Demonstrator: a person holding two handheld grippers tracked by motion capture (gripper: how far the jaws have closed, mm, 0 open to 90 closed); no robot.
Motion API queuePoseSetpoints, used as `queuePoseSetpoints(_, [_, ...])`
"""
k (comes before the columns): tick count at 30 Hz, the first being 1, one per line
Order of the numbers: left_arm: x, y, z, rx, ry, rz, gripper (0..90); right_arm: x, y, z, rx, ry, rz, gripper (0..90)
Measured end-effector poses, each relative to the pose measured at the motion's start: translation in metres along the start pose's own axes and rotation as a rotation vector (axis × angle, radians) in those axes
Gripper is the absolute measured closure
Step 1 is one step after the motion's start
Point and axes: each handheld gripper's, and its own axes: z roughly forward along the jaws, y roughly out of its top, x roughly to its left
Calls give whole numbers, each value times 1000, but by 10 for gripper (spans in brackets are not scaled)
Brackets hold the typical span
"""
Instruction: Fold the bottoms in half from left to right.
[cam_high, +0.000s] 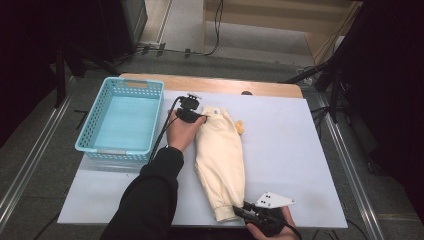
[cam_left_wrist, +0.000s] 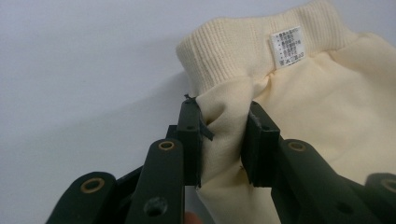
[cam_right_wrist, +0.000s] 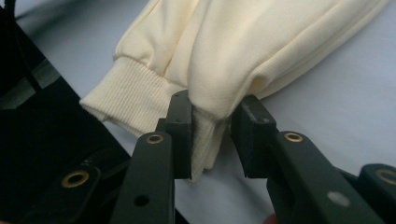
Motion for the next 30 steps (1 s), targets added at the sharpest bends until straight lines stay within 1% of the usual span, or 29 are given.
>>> queuePoseSetpoints(2, [0, 0, 1, 0, -2, -1, 722, 7, 1, 4, 0, 8, 3, 672])
queuePoseSetpoints(4, [-1, -1, 1, 0, -5, 4, 712, 14, 3, 7, 1, 9, -11, 670])
queuePoseSetpoints(6, [-3, -1, -1, -3, 8, 5, 666, 15, 3, 8, 4, 11, -18, 646])
queuePoseSetpoints(8, [-5, 0, -5, -18, 22, 8, 592, 12, 3, 6, 1, 24, -8, 573])
queuePoseSetpoints(9, [-6, -1, -9, -32, 23, 9, 552, 10, 3, 4, -5, 33, -6, 518])
queuePoseSetpoints(11, [-8, -1, -15, -64, 3, 1, 475, 6, 5, -1, -20, 54, 3, 396])
queuePoseSetpoints(12, [-10, -1, -18, -76, -1, 4, 447, 4, 6, -4, -25, 63, 2, 353])
queuePoseSetpoints(13, [-13, -2, -22, -93, -2, 11, 408, 3, 7, -7, -31, 61, 1, 326])
queuePoseSetpoints(15, [-17, -3, -29, -127, -21, 19, 363, 0, 8, -15, -51, 43, -1, 282])
queuePoseSetpoints(17, [-21, -5, -36, -159, -31, 20, 314, -5, 10, -21, -64, 38, -3, 221])
queuePoseSetpoints(19, [-28, -7, -43, -191, -8, 31, 266, -9, 13, -25, -75, 8, -7, 123])
queuePoseSetpoints(20, [-30, -8, -47, -205, -20, 36, 235, -12, 14, -27, -82, -10, -1, 99])
queuePoseSetpoints(21, [-33, -9, -50, -217, -36, 36, 219, -14, 16, -29, -93, -15, 7, 93])
queuePoseSetpoints(22, [-36, -9, -53, -224, -45, 45, 207, -17, 17, -32, -101, -17, 13, 71])
queuePoseSetpoints(24, [-41, -11, -59, -238, -72, 58, 165, -20, 19, -35, -116, -43, 20, 0])
queuePoseSetpoints(25, [-43, -12, -61, -241, -86, 64, 155, -22, 21, -37, -117, -45, 23, 0])
queuePoseSetpoints(26, [-45, -13, -64, -248, -99, 65, 143, -23, 21, -38, -120, -44, 15, 0])
queuePoseSetpoints(28, [-49, -17, -69, -258, -121, 71, 136, -25, 23, -39, -121, -64, 15, 0])
queuePoseSetpoints(29, [-51, -20, -72, -268, -126, 68, 113, -26, 24, -39, -122, -68, 10, 0])
queuePoseSetpoints(30, [-52, -22, -75, -276, -142, 70, 98, -28, 26, -40, -128, -74, 12, 0])
